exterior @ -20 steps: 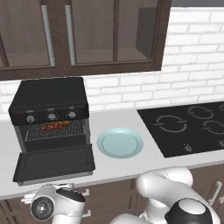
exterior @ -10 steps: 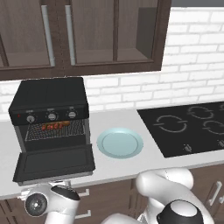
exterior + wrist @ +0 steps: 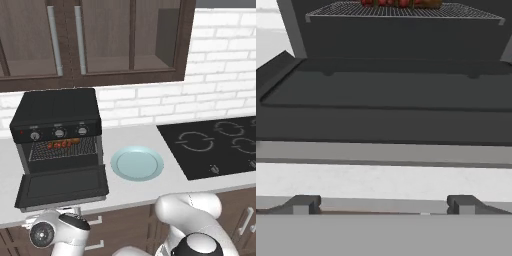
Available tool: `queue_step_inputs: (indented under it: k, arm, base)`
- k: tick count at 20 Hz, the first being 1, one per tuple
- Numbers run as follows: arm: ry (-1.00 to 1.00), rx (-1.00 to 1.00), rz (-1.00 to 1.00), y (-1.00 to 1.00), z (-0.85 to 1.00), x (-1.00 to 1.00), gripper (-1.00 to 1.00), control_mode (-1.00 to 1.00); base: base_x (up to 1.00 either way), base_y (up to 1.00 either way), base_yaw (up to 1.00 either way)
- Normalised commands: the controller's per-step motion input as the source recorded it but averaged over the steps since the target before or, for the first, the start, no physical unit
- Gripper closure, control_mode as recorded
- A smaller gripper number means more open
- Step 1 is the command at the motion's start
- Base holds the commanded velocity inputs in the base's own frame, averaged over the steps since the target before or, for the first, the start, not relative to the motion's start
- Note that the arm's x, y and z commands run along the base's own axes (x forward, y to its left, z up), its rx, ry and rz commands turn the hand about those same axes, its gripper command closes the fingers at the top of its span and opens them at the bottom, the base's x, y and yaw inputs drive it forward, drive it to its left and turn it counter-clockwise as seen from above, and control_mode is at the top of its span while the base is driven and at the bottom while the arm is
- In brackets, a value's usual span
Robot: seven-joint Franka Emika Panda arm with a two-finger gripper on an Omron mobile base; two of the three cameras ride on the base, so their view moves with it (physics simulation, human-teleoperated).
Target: Pick up the kebab skewer and baguette bread, and place them inside the toaster oven. Close the toaster oven door and start by setting the timer.
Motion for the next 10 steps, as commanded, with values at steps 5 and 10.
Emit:
queue_step_inputs:
  k: [5,10]
  arm:
    - [0.0,0.0,0.0,0.0,-0.02,0.27,-1.0,-1.0]
    - [0.0,0.0,0.0,0.0,-0.07,0.24,-1.0,-1.0]
  base:
    - [0.0,0.0,0.0]
    - [0.0,0.0,0.0]
